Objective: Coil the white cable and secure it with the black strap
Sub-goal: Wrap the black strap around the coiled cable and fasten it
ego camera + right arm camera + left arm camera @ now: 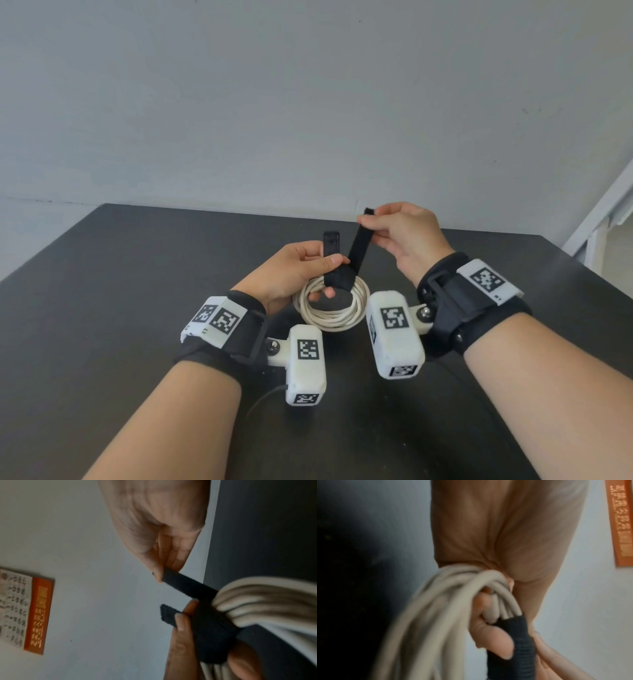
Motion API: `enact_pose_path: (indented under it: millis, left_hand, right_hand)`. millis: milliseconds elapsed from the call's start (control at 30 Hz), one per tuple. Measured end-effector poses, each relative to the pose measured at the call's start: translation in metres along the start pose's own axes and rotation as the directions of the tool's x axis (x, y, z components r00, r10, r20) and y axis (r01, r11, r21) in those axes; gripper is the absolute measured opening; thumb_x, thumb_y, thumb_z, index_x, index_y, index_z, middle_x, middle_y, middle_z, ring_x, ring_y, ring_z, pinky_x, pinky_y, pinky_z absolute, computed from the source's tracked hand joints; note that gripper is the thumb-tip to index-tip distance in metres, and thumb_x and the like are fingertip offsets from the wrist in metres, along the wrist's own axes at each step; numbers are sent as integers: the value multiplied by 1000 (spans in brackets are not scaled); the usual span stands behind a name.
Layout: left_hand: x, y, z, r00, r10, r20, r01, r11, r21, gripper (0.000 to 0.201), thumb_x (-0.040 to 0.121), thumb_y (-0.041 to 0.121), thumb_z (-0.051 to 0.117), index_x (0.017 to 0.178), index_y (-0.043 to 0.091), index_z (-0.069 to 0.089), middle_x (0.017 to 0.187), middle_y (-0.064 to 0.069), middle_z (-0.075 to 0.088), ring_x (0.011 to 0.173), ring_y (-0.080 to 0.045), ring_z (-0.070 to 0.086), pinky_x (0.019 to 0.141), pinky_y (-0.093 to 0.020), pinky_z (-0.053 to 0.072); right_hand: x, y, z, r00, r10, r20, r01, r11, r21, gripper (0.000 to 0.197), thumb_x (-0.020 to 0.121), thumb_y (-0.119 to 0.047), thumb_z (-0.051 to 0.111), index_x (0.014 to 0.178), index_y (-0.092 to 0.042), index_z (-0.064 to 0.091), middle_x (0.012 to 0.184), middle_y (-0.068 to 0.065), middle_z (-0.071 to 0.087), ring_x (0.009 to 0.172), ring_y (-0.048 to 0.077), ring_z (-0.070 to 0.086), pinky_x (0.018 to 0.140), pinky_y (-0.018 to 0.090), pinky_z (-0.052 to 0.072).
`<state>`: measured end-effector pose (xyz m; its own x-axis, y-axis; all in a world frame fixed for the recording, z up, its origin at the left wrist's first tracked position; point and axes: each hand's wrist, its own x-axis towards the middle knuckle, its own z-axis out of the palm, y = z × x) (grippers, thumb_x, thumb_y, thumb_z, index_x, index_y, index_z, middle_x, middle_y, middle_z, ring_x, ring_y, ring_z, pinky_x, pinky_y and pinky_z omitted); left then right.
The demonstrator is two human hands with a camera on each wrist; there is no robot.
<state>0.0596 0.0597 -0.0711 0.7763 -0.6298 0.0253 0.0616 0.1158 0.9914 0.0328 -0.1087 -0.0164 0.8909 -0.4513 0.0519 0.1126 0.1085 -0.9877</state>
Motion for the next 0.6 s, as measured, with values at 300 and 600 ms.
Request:
enact_pose_path:
  millis: [300, 600]
  left_hand:
    - [5, -5, -7, 979, 57, -195, -60, 998, -9, 17, 95, 16, 54, 105, 7, 64, 85, -15, 72, 49, -15, 64, 38, -17, 41]
    - [4, -5, -6, 967, 100, -236, -113, 993, -42, 18, 95, 16, 52, 96, 13, 70, 79, -8, 74, 53, -12, 65, 44, -18, 45]
  right_hand:
    - [-20, 5, 17, 963, -77, 259, 145, 956, -254, 27, 79, 1, 72, 101, -9, 61, 98, 16, 72, 81, 23, 72, 68, 27, 59]
    - [-24, 11, 11, 967, -61, 248, 173, 869, -463, 10, 84, -16, 70, 93, -13, 69, 79, 1, 66, 66, 10, 60, 54, 20, 47]
